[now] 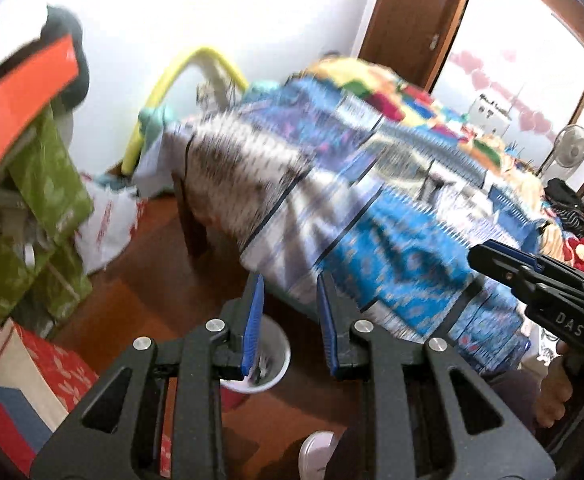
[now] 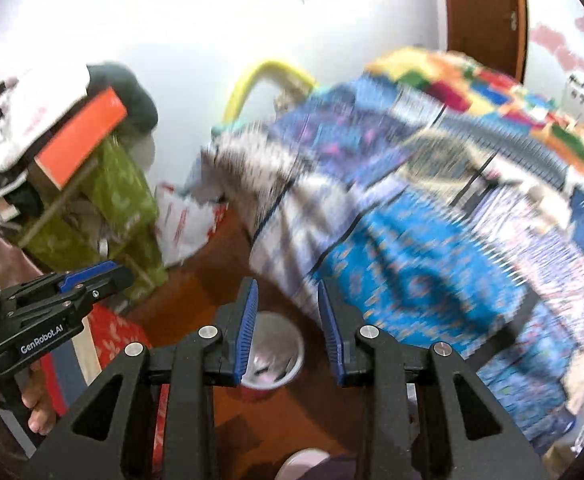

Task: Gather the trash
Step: 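Raise both open tools from the bin back over the bed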

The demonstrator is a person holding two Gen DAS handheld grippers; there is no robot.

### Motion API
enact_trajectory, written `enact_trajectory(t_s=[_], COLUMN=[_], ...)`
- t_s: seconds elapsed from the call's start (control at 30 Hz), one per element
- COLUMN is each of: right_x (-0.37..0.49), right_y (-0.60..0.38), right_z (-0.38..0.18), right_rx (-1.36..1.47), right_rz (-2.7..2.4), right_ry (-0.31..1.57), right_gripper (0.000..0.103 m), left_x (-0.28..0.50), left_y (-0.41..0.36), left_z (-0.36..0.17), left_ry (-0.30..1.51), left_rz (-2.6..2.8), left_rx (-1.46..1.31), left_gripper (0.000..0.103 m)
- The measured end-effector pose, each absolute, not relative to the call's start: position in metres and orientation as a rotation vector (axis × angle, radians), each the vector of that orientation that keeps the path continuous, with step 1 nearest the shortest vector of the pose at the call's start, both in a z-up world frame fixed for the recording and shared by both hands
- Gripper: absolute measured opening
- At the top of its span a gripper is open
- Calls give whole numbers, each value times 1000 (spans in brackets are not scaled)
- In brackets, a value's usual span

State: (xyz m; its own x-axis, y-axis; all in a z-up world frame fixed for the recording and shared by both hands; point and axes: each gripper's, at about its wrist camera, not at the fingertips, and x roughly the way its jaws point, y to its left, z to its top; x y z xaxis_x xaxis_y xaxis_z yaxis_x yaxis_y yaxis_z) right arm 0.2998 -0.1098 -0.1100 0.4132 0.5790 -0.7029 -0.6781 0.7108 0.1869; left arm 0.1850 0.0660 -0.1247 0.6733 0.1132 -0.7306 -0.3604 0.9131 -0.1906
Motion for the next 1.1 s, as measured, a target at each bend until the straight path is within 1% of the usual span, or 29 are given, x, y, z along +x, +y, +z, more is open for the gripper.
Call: enact_trajectory(t_s=[0.23,0.37,0.4,0.47,0.63,0.77,0.83,0.9,0.97,1.1], right_x=[303,312,318,327,353,374,387,396,408,437], right_y=[-166,-199,-207,-223,-262,-293,-308,-321,-334,-349], right_z=[-57,-40,-38,-38,-48,-57,-62,-68,-75,-92], right_rx=[-27,-13,-21,-33,-24,-21,-20,-11,-5,9], right_rz=[737,691,673,633,545,476,441,415,388,351], right_ry=[696,639,626,620,654,683,700,710,721,765], right_gripper=[29,29,29,29,29,29,35,50,52,52], left_x=[195,210,216,232,274,311,334,350,369,409], left_y=[14,-14,-22,-37,-69,-95,-107,-117,-127,-142], left_z=[-66,-46,-43,-38,-36,-41,-47,-54,-65,-89], left_ry=[659,615,608,604,615,633,651,664,684,745], left_rz=[250,185,168,152,83,37,18,9,-5,-49], left_rx=[-229,-211,-201,-175,-148,-127,-122,-117,-110,-104], left_gripper=[25,25,30,34,35,41,47,59,64,66])
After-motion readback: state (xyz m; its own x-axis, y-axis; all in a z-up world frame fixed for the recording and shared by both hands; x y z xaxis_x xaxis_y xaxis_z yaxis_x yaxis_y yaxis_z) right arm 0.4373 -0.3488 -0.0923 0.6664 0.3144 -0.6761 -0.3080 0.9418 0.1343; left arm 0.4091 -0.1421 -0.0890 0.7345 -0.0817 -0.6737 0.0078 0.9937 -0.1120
